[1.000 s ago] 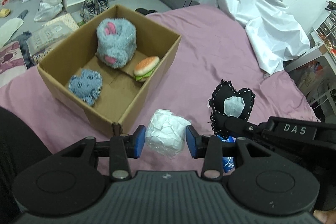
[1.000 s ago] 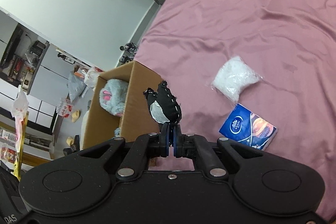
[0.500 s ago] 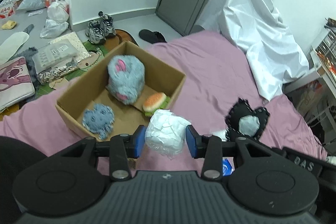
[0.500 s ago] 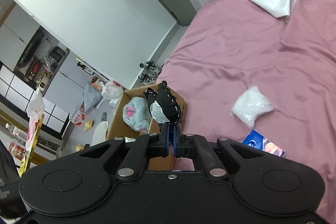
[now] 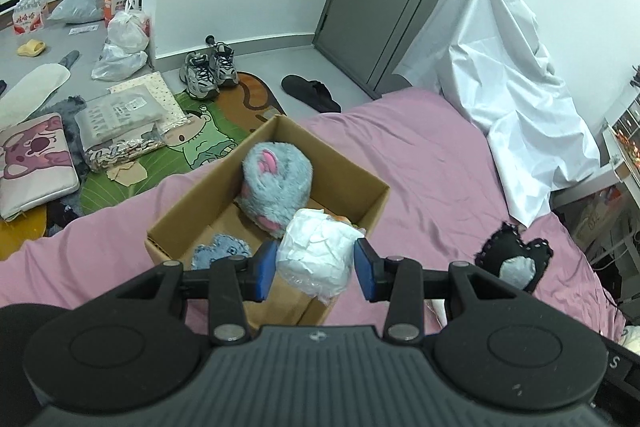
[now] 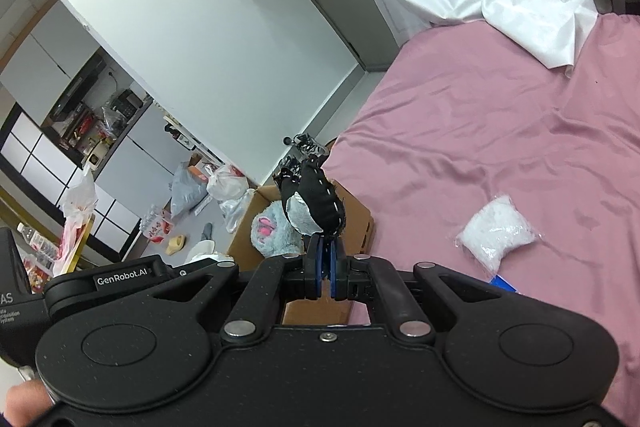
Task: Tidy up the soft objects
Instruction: 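Carry the tissue ball with the left gripper while the right gripper carries the heart plush to the box, then open the left gripper over the box while the right gripper drops the heart plush inside, then move both grippers back toward the blue tissue pack and bead bag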
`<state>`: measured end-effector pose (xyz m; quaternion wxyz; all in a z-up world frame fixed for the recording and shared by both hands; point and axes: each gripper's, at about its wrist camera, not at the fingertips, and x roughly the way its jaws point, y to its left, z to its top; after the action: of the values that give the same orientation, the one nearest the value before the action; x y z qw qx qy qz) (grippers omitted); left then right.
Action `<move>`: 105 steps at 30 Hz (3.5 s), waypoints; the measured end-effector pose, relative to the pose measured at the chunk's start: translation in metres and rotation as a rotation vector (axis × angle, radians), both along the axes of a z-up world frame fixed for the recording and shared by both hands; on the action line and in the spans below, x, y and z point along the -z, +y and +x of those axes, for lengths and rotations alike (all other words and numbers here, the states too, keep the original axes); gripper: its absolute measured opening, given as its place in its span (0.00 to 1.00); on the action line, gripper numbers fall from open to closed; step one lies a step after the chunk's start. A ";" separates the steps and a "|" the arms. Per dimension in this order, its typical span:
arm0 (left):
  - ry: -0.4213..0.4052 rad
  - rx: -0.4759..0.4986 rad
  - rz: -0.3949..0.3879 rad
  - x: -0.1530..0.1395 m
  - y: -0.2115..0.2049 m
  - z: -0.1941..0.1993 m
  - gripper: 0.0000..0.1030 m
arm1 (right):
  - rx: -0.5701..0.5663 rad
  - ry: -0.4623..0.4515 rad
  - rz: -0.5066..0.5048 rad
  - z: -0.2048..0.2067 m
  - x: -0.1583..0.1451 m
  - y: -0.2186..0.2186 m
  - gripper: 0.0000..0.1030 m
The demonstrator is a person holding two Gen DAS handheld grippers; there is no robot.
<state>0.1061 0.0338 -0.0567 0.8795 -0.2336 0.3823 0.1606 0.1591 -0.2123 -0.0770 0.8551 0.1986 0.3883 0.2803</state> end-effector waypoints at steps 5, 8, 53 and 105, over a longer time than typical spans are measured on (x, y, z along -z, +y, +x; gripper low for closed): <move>0.001 -0.019 -0.012 0.005 0.014 0.001 0.39 | -0.003 -0.020 0.002 -0.001 -0.001 0.002 0.03; 0.008 -0.024 -0.025 0.010 0.020 0.001 0.39 | -0.008 -0.027 -0.010 0.000 0.000 0.007 0.03; 0.144 -0.014 -0.069 0.054 0.073 0.009 0.79 | -0.049 0.125 -0.151 0.005 0.030 0.094 0.22; 0.111 0.164 0.117 -0.008 -0.066 0.000 1.00 | 0.211 0.123 -0.097 -0.002 -0.014 -0.060 1.00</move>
<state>0.1064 -0.0320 -0.0482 0.8792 -0.1402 0.4384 0.1229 0.1571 -0.2728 -0.0625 0.8630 0.2135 0.4302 0.1569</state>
